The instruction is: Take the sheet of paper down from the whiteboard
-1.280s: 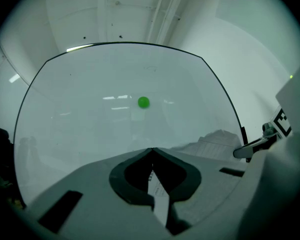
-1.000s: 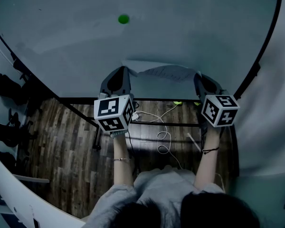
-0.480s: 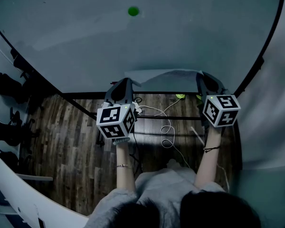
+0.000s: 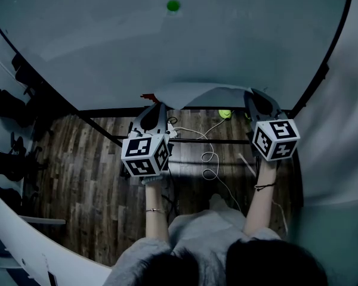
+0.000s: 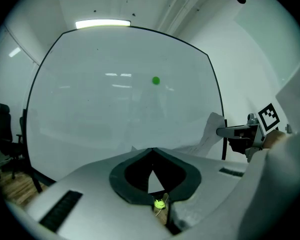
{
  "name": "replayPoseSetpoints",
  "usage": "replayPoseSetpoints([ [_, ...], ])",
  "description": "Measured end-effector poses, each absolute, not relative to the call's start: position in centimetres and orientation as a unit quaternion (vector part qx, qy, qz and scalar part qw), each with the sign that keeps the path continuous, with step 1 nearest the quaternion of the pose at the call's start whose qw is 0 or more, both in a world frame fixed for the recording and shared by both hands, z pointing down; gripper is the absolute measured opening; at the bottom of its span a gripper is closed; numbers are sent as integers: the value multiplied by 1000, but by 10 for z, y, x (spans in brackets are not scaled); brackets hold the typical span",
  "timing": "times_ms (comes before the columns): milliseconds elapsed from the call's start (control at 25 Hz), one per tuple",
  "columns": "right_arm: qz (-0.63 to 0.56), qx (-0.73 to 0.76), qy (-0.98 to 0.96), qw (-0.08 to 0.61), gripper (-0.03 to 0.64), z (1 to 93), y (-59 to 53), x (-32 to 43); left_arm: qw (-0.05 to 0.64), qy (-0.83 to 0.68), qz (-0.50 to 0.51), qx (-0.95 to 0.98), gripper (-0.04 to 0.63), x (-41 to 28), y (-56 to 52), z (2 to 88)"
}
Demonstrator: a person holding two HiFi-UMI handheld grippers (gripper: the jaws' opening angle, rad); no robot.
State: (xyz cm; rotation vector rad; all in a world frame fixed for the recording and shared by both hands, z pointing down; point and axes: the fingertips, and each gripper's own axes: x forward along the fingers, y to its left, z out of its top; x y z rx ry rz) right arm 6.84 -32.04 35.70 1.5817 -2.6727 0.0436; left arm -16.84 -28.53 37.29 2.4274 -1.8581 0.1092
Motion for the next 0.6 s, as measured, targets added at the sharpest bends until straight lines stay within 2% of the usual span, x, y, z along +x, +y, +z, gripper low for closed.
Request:
replayPoseSetpoints([
  [600, -16, 500, -866, -9, 2, 342, -293, 67, 26, -601, 41, 798, 6, -162, -267, 367],
])
